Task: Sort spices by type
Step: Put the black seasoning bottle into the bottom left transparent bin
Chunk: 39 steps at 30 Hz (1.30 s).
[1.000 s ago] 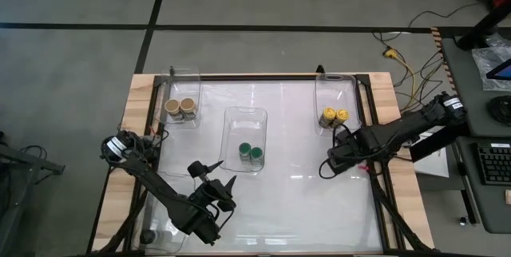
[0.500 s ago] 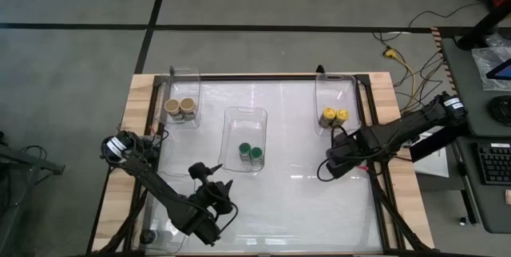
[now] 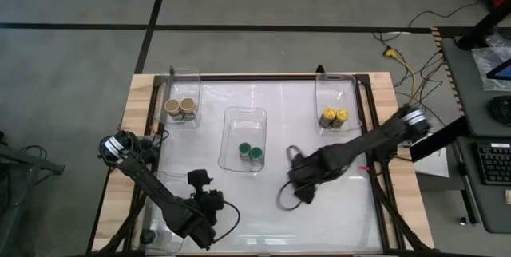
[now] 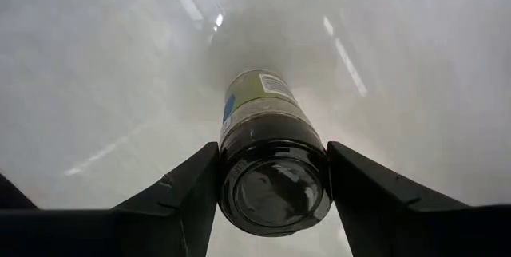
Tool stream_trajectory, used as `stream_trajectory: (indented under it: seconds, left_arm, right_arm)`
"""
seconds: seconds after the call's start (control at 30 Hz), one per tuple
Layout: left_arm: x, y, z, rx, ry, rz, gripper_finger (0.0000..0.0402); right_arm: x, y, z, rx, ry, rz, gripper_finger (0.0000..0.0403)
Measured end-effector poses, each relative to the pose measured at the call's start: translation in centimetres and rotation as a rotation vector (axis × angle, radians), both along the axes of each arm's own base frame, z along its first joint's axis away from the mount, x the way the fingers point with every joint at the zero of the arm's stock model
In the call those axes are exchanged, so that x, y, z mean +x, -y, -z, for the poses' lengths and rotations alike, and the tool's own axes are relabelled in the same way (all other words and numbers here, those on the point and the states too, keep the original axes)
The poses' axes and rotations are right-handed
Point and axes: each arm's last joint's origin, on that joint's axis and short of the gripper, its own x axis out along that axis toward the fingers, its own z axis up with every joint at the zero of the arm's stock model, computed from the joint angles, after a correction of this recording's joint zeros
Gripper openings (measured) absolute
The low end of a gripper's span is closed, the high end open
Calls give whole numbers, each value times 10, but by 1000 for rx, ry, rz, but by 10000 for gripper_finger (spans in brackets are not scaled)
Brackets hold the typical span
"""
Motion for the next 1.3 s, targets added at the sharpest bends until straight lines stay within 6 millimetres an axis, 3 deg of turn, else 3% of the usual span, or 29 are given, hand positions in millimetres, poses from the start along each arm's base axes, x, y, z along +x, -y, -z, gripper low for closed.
stream_trajectory:
  seconds: [0.33, 0.47, 0.63, 0.77, 0.9, 1.03, 1.3]
  left_arm:
    - [-28, 12, -2, -57, -189, 15, 300]
    - [-39, 13, -12, -67, -161, -6, 300]
    - [-62, 4, -34, -53, -135, -32, 300]
    - [-85, -14, -56, -159, -47, -73, 300]
    - [-96, -25, -67, -379, 104, -60, 300]
    - [-96, -32, -65, -532, 258, 20, 300]
    - [-90, -46, -56, -548, 352, 35, 300]
  right_arm:
    - [117, -52, -5, -55, 171, -432, 204]
    - [145, -65, -12, -88, 223, -616, 204]
    - [172, -75, -3, -134, 241, -848, 203]
    - [175, -78, 6, -188, 277, -1014, 203]
    - [173, -76, 4, -248, 254, -1073, 203]
    - [174, -74, -2, -262, 276, -1091, 203]
    - [170, -73, 0, -246, 234, -1109, 203]
